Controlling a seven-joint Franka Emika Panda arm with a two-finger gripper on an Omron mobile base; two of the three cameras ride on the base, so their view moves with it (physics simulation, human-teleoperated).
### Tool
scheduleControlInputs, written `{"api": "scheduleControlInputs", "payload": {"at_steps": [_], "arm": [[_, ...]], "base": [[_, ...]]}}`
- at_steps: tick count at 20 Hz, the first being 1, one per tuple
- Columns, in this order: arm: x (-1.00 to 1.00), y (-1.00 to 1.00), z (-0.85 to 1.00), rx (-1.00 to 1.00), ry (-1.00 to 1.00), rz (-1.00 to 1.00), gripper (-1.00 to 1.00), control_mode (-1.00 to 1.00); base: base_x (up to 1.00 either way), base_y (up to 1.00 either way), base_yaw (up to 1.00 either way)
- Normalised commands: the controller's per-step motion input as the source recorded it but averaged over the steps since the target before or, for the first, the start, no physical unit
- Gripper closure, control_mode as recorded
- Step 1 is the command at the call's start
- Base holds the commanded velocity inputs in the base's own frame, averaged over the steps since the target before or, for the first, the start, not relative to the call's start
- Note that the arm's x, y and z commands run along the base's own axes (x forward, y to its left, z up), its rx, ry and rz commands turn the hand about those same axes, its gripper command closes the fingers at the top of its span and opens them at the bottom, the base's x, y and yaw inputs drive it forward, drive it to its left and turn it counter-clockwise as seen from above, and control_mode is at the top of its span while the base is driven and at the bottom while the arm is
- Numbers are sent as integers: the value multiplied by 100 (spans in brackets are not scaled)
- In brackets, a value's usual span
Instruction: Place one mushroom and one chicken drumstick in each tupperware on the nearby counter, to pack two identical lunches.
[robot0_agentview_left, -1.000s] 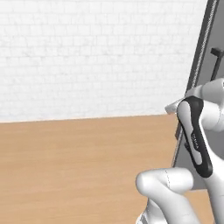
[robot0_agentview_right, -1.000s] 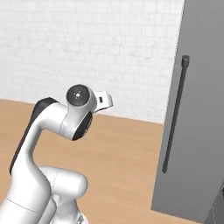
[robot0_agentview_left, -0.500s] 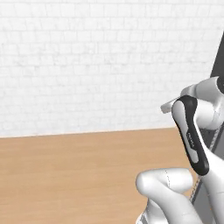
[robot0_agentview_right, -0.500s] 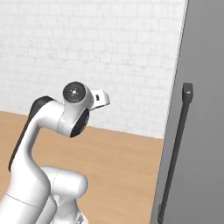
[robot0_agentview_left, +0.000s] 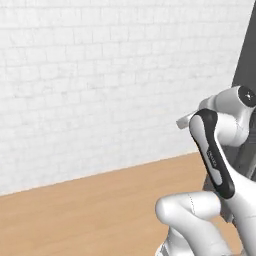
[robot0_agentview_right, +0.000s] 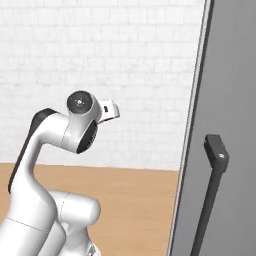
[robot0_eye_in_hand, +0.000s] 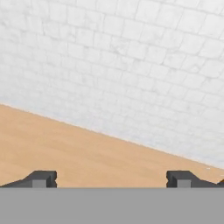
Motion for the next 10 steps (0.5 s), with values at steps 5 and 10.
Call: {"api": "scheduleControlInputs", "payload": {"at_steps": [5,10], "arm": [[0,0,0,0,0,0,-100,100],[0,0,0,0,0,0,-100,100]], "base": [[25,27,-95],[79,82,-74]]}}
